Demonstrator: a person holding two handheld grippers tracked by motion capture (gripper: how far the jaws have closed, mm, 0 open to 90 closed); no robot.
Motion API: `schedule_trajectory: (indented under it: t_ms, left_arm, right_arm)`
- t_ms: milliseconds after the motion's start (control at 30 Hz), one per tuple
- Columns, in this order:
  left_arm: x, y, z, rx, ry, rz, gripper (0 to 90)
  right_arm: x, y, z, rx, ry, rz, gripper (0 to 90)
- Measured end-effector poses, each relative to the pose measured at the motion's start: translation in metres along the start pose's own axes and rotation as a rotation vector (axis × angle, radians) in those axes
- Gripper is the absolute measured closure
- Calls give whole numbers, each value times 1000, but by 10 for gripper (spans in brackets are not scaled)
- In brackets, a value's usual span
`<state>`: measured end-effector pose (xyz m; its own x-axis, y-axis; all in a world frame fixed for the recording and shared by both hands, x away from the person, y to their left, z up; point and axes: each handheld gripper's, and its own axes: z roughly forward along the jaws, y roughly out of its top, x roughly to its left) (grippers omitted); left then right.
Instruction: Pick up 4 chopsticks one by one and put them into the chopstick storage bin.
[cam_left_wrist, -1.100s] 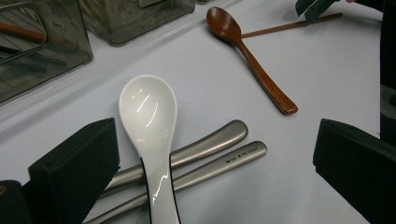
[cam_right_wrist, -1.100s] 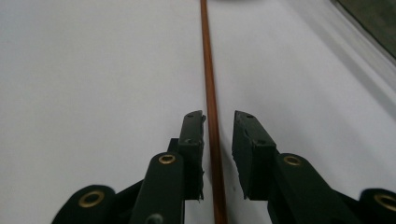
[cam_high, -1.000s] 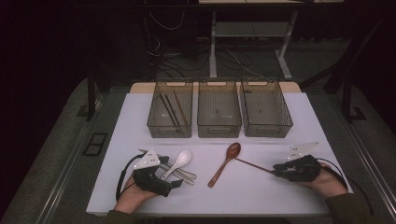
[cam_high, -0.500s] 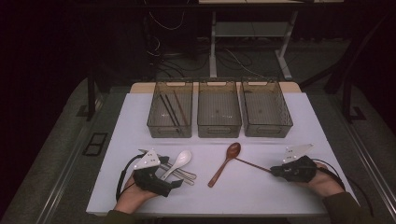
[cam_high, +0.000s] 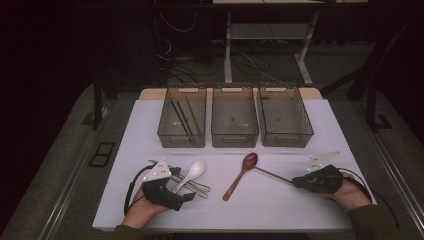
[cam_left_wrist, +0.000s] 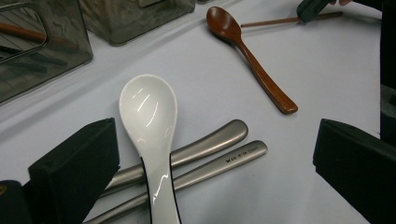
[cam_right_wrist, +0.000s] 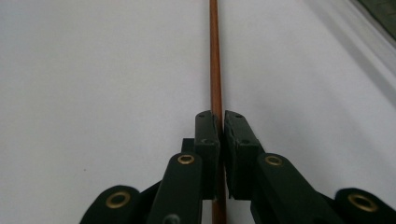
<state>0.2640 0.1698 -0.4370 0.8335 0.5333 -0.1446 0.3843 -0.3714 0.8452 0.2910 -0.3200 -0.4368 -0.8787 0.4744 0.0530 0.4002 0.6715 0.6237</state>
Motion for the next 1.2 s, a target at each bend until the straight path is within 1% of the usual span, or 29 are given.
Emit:
schedule_trajectory:
  t_ms: [133,267,367,433,567,633,700,800,967,1100,1200]
  left_arm:
    - [0,0,0,-1,0,-1,0]
    - [0,0,0,2,0,1,0]
    - [0,0,1,1,2,1,0]
    - [0,0,1,0,3,2,0]
    - [0,0,0,1,4,3,0]
    - [0,0,1,1,4,2,0]
    - [0,0,1,1,5,0,0]
    - [0,0,0,-2,5,0,0]
    - [0,0,0,-1,6,-2,0]
    - [0,0,0,-1,8,-3,0]
    - [0,0,1,-1,9,-1,0]
  right_arm:
    - [-3,0,-8,-33,9,9,845]
    - [-5,2,-15,-67,6,19,845]
    - [-6,5,-18,-98,6,35,845]
    - [-5,8,-19,-113,14,51,844]
    - [-7,16,-17,-137,15,56,845]
    - [-7,19,-16,-140,21,62,845]
    - [-8,24,-15,-152,15,63,846]
    - [-9,33,-14,-179,33,74,847]
    - [-10,48,-10,-187,43,79,847]
    - [-10,61,-8,-205,58,96,846]
    - [-10,73,-5,-215,55,111,846]
